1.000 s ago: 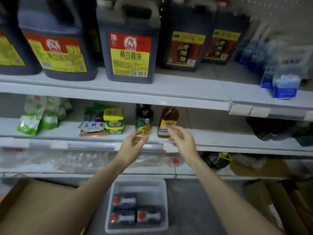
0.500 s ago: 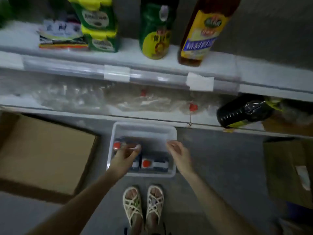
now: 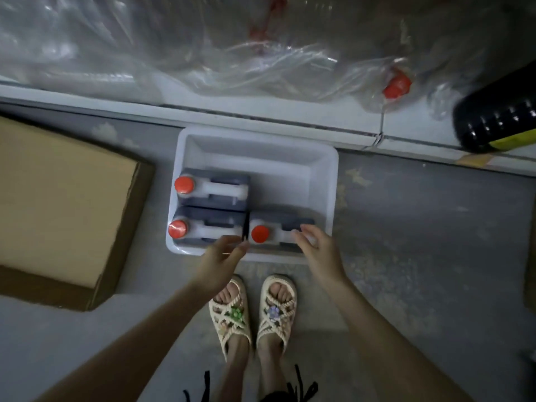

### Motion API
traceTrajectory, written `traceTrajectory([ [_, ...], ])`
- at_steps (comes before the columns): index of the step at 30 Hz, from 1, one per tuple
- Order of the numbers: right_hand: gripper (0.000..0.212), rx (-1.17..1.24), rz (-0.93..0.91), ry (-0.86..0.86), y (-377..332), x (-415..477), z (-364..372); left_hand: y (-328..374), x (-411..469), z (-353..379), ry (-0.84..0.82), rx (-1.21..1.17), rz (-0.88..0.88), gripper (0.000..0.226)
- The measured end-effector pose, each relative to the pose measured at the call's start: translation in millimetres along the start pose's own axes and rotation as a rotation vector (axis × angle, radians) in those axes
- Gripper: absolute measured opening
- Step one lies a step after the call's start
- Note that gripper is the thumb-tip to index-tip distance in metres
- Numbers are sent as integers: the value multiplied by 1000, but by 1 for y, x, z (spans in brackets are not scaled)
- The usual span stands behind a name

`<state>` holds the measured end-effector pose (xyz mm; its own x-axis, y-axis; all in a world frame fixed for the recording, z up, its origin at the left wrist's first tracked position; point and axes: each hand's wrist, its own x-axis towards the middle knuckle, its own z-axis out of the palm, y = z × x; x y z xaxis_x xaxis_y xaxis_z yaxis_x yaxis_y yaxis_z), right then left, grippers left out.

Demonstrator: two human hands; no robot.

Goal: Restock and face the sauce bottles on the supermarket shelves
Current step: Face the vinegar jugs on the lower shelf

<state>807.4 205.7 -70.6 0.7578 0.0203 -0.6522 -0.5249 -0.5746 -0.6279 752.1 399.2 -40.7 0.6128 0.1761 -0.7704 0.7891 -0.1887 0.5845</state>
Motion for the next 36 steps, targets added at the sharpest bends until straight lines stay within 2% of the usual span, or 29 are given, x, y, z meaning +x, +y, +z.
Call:
traceTrajectory([
  [4, 35, -109, -43, -32, 13, 24, 15, -16, 17, 5, -8, -44, -39, 34],
  [8, 26, -215, -99, -101, 21, 35, 21, -23, 22, 8, -15, -67, -37, 30],
  [14, 16, -230, 2, -227, 12, 38, 21, -24, 19, 2, -22, -69, -22, 35],
  [19, 12, -194, 9, -219, -4, 26, 11, -14, 9, -4, -31, -83, -12, 36],
  [24, 16, -104, -12, -204, -41, -1, -25, 21, -21, -9, -77, -140, 32, 39],
  [31, 26, 9, -35, -115, -144, -79, -102, 116, -88, -34, -139, -118, 186, 40],
  [33, 25, 45, -50, -92, -178, -106, -131, 146, -112, -44, -185, -126, 234, 49],
  [36, 30, 7, -133, -66, -235, -151, -179, 196, -152, -63, -213, -42, 351, 87],
])
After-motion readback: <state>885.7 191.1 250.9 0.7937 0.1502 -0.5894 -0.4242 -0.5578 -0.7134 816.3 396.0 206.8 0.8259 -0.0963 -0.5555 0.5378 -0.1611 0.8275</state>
